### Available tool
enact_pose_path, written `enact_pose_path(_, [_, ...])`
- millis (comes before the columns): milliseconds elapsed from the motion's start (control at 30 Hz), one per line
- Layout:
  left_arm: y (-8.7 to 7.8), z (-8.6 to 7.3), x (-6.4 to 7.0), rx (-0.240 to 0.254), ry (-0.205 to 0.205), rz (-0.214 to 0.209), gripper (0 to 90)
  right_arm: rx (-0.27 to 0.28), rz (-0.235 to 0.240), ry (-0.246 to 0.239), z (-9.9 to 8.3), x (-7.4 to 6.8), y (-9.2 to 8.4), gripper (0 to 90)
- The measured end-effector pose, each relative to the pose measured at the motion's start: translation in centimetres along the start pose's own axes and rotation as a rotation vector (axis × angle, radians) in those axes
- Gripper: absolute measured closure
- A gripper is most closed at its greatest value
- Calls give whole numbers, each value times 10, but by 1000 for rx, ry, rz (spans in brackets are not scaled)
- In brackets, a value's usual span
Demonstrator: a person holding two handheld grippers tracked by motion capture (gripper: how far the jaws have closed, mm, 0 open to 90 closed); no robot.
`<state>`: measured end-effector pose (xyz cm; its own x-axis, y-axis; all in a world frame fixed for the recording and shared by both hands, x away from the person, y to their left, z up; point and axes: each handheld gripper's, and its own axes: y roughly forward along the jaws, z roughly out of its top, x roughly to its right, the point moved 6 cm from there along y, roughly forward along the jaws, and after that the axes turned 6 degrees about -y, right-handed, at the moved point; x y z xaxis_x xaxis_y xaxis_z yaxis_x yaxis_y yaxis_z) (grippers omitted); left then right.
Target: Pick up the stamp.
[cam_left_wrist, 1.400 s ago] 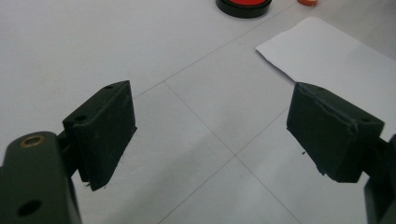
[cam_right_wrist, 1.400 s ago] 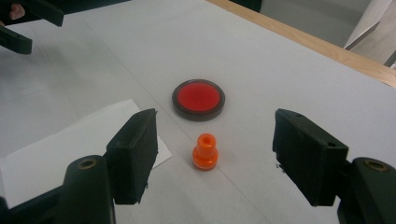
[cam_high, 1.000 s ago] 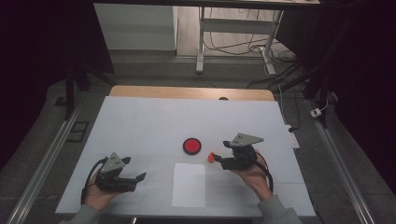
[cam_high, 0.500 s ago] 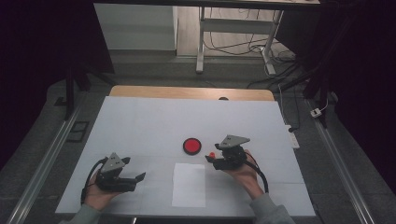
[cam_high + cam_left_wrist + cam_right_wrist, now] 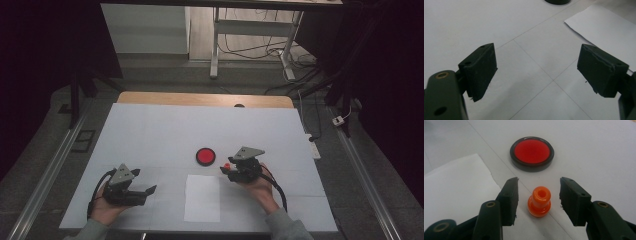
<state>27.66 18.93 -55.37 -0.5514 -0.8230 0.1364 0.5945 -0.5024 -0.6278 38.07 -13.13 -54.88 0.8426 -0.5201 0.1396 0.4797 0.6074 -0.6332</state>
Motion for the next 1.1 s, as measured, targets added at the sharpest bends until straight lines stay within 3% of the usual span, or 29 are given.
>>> enact_pose_path(167, [1,-1,0,-7,5,-1,167,-13,-5,0,-3,0,3,548])
enact_pose_path(633, [2,-3,-1,-22,9,6,173,21,-18,-1,-4,0,4,709])
enact_pose_path(1100, [2,-3,-1,-19,9,8,174,46,-10,3,0,-1,0,719])
